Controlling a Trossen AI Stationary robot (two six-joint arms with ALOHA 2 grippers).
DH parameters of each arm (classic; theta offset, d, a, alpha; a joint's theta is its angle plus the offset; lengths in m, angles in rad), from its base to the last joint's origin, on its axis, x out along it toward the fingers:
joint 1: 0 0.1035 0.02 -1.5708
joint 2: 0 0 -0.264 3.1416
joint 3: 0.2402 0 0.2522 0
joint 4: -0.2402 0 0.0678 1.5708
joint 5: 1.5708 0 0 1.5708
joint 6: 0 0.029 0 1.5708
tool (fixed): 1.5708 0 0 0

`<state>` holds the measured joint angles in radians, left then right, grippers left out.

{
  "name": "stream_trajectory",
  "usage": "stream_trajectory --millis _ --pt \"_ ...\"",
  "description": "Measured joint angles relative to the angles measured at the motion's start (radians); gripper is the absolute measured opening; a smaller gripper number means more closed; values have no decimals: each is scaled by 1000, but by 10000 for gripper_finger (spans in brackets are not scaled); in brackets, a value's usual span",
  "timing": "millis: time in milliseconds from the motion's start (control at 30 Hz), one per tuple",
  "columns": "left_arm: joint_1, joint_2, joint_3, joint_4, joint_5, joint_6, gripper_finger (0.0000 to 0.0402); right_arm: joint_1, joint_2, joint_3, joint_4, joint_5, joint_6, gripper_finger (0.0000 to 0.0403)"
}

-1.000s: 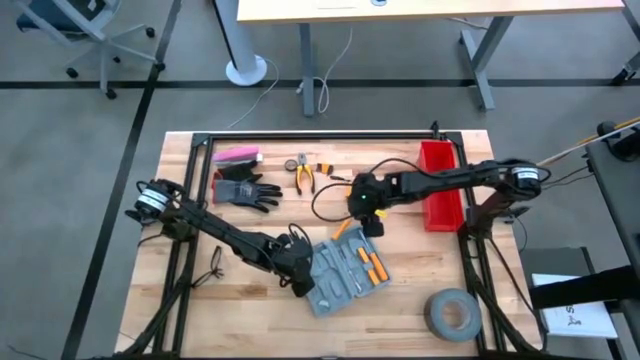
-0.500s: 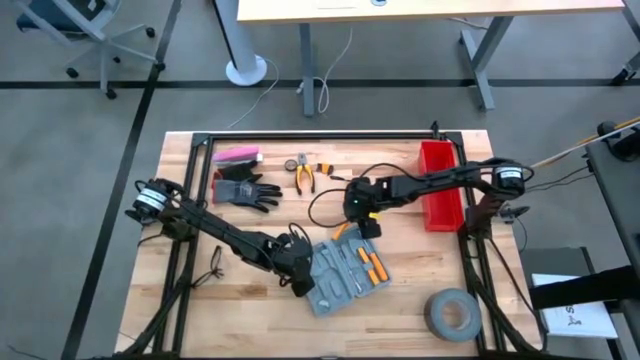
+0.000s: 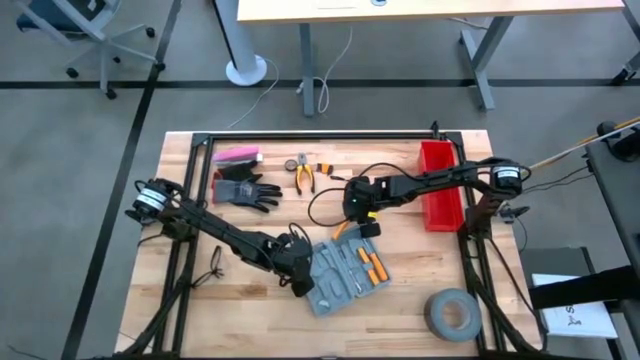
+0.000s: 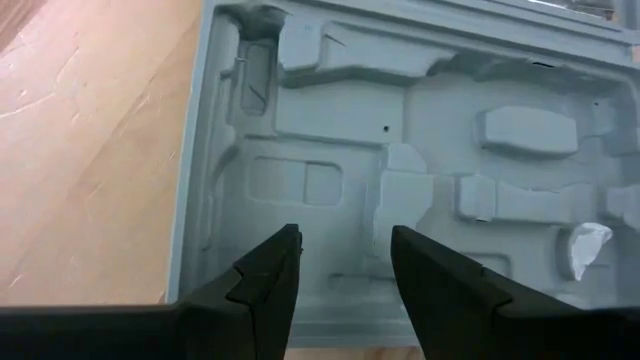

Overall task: Prefit tool cases
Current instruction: Remove the hammer from the pre-fit tool case

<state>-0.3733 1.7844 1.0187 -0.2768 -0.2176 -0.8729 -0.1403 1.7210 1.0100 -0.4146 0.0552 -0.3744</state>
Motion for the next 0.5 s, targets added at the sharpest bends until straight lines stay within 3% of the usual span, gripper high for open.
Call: stream_trajectory --millis 267,500 --pt "0 0 0 -1 0 0 165 -1 0 0 -43 -6 -21 18" --pt "0 0 0 -1 0 0 165 0 -22 0 -83 29 -42 9"
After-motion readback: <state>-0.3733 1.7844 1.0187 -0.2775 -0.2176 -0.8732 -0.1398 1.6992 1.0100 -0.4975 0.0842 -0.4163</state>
